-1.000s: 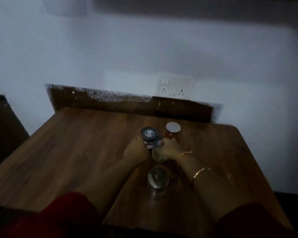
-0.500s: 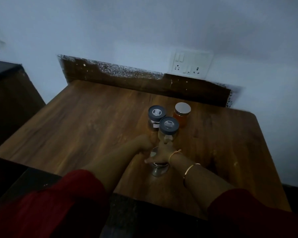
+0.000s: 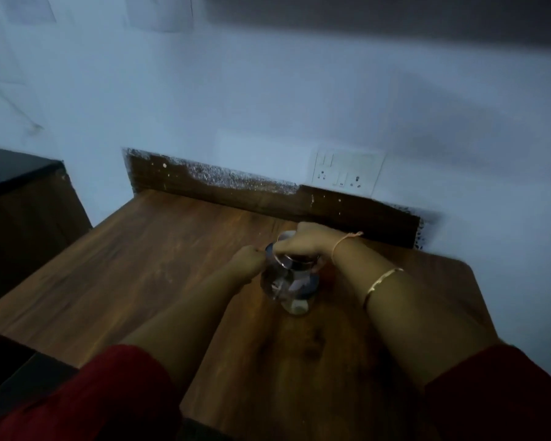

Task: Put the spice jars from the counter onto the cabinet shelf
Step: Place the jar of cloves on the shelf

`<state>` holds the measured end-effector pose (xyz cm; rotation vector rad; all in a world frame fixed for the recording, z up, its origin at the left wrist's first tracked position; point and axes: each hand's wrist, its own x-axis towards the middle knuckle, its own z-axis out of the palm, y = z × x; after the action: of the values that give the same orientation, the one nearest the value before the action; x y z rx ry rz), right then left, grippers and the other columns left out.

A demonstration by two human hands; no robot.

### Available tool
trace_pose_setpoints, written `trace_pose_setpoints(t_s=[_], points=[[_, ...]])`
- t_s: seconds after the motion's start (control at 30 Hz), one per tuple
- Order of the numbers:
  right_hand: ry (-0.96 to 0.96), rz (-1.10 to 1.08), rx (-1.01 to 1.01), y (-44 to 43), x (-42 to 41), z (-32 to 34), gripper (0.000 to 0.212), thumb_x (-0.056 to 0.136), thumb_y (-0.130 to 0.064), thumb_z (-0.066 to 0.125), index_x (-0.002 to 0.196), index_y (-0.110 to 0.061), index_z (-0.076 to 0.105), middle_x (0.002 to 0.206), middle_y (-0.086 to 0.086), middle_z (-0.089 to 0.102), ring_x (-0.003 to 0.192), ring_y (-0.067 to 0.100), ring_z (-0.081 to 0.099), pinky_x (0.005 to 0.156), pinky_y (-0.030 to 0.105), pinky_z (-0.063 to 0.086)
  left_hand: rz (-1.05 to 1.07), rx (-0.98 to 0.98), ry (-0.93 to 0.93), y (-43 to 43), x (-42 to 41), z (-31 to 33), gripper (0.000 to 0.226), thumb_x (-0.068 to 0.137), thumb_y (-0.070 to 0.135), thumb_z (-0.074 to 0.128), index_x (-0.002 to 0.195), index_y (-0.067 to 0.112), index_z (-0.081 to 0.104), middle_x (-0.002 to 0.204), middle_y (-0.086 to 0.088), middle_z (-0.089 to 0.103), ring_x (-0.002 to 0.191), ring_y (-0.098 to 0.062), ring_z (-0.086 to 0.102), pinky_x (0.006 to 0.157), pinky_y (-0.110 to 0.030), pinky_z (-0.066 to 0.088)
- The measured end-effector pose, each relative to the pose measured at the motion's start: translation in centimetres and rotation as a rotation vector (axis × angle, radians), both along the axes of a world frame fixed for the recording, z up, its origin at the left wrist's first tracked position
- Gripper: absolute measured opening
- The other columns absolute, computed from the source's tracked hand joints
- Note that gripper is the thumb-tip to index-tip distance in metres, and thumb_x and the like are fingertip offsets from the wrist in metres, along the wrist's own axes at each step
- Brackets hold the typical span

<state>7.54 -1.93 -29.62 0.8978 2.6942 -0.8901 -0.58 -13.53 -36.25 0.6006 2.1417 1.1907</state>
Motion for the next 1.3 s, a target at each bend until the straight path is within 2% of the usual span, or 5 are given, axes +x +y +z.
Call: trace_pose_setpoints(t_s=[0.23, 0.4, 0.77, 1.13, 1.3], points=[[0.227, -0.013, 0.059, 2.1, 0.7, 11.7, 0.034, 0.071, -0.046, 0.063, 0.080, -0.014, 0.060, 0.092, 0.009, 0.060, 0.079, 0.031, 0.067, 0.063, 0.039, 0.061, 0.092, 0.470, -0.455, 3.3, -0.2, 7.4, 0.031, 0.094, 0.041, 0.044, 0.095, 0.016, 0.061, 0.092, -0.007, 0.063, 0.079, -0.021, 0.060, 0.062, -0.029, 0.049], [0.371, -0.041, 0.164, 3.0, 1.7, 18.6, 0.041, 0.072, -0.054, 0.060, 0.078, -0.014, 0.058, 0.083, 0.006, 0.059, 0.072, 0.027, 0.064, 0.055, 0.029, 0.055, 0.053, 0.883, -0.700, 5.9, 1.0, 12.6, 0.050, 0.094, 0.047, 0.042, 0.122, 0.009, 0.056, 0.118, -0.016, 0.064, 0.112, -0.033, 0.059, 0.086, -0.041, 0.053], [0.758, -0.151, 0.395, 4.1, 3.8, 26.9, 0.069, 0.072, -0.077, 0.051, 0.035, -0.019, 0.043, 0.029, -0.008, 0.035, 0.041, 0.018, 0.043, 0.050, 0.024, 0.042, 0.094, 1.182, -0.654, 9.8, 5.1, 21.5, 0.049, 0.088, 0.059, 0.047, 0.114, 0.018, 0.055, 0.120, -0.014, 0.056, 0.092, -0.028, 0.062, 0.083, -0.045, 0.054], [1.154, 0.088, 0.162, 5.5, 5.1, 29.6, 0.051, 0.081, -0.066, 0.055, 0.057, -0.026, 0.033, 0.056, -0.009, 0.034, 0.052, 0.009, 0.034, 0.056, 0.025, 0.030, -0.011, 1.134, -0.747, 10.0, 6.8, 28.2, 0.059, 0.086, 0.061, 0.044, 0.108, 0.008, 0.060, 0.101, -0.024, 0.063, 0.083, -0.040, 0.067, 0.075, -0.046, 0.057], [1.353, 0.073, -0.099, 6.3, 5.0, 29.6, 0.055, 0.077, -0.060, 0.064, 0.111, -0.017, 0.059, 0.117, 0.006, 0.065, 0.109, 0.022, 0.062, 0.099, 0.043, 0.048, -0.119, 1.049, -0.810, 10.2, 7.4, 29.5, 0.063, 0.086, 0.058, 0.045, 0.111, 0.002, 0.060, 0.099, -0.028, 0.065, 0.077, -0.044, 0.068, 0.064, -0.049, 0.059]])
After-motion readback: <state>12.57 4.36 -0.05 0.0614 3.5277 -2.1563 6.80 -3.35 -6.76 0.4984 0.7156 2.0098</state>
